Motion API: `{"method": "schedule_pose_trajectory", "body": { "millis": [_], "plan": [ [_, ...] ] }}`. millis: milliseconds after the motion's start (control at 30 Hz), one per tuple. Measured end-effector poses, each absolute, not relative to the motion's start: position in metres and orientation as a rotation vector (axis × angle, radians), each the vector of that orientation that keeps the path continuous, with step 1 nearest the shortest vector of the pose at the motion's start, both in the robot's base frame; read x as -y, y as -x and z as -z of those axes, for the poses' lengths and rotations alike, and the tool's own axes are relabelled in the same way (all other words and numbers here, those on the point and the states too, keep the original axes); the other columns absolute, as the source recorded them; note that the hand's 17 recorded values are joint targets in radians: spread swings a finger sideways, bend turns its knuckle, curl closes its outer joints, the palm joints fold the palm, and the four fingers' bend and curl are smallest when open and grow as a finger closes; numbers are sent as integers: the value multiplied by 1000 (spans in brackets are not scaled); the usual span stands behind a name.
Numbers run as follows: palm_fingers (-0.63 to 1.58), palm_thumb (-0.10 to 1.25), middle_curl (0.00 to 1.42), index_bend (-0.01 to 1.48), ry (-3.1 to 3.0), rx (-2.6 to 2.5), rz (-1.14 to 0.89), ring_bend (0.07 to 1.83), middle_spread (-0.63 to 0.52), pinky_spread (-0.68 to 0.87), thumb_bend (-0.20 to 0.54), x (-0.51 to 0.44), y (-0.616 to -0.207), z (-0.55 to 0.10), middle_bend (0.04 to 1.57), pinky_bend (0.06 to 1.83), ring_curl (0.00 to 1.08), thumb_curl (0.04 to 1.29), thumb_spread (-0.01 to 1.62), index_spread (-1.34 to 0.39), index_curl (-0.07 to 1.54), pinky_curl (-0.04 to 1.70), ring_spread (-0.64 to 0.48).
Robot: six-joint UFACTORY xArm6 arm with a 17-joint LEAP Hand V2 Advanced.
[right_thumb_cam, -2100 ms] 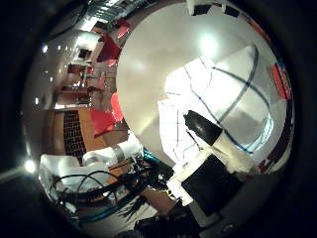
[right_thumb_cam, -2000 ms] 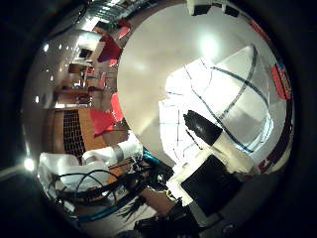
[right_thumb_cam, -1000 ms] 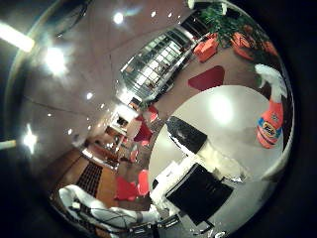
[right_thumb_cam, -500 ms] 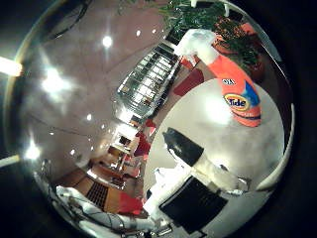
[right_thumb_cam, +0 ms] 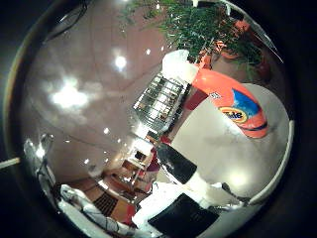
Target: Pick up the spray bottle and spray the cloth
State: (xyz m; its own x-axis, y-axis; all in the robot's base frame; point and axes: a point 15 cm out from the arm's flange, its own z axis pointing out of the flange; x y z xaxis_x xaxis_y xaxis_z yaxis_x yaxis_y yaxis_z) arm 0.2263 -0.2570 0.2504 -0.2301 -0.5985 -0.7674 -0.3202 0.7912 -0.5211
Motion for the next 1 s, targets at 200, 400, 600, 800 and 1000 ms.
{"method": "schedule_pose_trajectory", "body": {
  "millis": [200,400,600,800,1000],
  "plan": [
    [106,524,350,147,665,-1811,254,529,206,404,-21,278,-225,-247,298,572,268,326,1130,-126,251,291,231],
    [107,534,351,149,639,-1747,227,524,202,408,-22,285,-236,-257,306,562,267,322,1129,-126,256,284,233],
    [107,541,350,149,664,-1711,199,513,202,404,-22,275,-261,-258,308,554,263,315,1115,-122,258,280,228],
    [108,545,349,149,691,-1724,196,511,205,417,-22,273,-282,-252,306,549,262,312,1100,-123,258,276,228],
    [112,553,347,150,712,-1749,177,507,210,418,-23,277,-296,-242,306,546,262,309,1087,-117,260,273,228]
  ]
}}
